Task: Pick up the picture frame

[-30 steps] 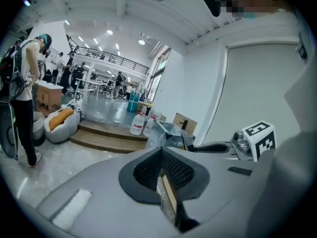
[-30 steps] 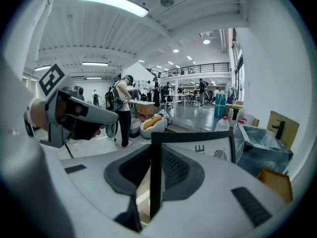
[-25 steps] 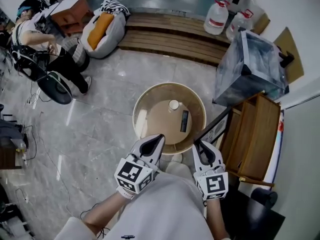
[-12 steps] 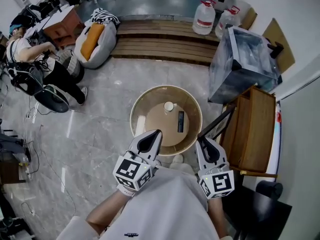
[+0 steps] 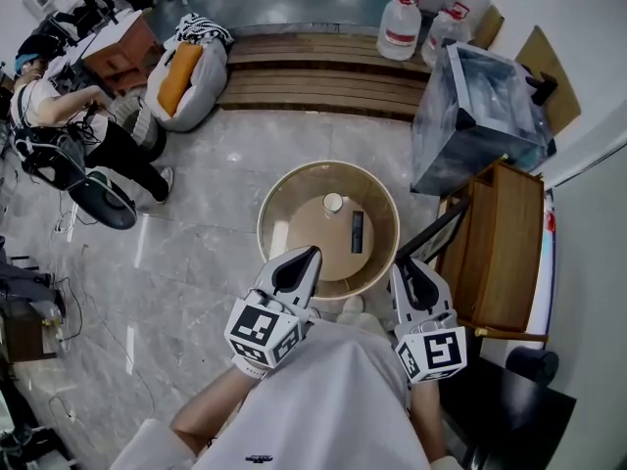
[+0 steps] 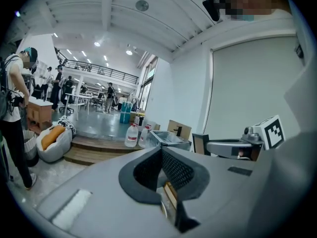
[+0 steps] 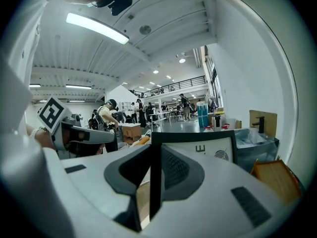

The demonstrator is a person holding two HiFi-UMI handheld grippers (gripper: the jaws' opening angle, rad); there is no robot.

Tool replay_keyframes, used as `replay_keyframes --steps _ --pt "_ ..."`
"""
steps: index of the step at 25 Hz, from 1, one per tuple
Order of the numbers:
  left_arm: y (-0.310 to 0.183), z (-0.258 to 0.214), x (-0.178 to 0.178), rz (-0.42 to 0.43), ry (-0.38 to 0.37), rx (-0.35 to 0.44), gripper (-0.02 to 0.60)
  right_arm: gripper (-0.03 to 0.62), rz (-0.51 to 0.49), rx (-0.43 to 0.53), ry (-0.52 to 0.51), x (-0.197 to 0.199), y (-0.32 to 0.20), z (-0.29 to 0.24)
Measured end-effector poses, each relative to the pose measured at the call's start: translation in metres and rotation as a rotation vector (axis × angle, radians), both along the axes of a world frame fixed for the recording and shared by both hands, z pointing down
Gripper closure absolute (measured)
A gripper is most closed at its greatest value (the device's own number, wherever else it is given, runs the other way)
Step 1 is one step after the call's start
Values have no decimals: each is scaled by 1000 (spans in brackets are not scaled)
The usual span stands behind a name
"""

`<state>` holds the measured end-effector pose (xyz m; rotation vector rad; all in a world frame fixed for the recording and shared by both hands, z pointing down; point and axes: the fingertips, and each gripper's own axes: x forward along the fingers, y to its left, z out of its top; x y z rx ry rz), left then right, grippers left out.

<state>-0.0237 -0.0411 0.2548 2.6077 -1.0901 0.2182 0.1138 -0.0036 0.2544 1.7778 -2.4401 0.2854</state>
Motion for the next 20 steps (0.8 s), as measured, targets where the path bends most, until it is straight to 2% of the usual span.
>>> replay_keyframes --steps 20 --pt "0 3 -8 -10 7 -6 578 537 -6 7 2 -9 -7 -2"
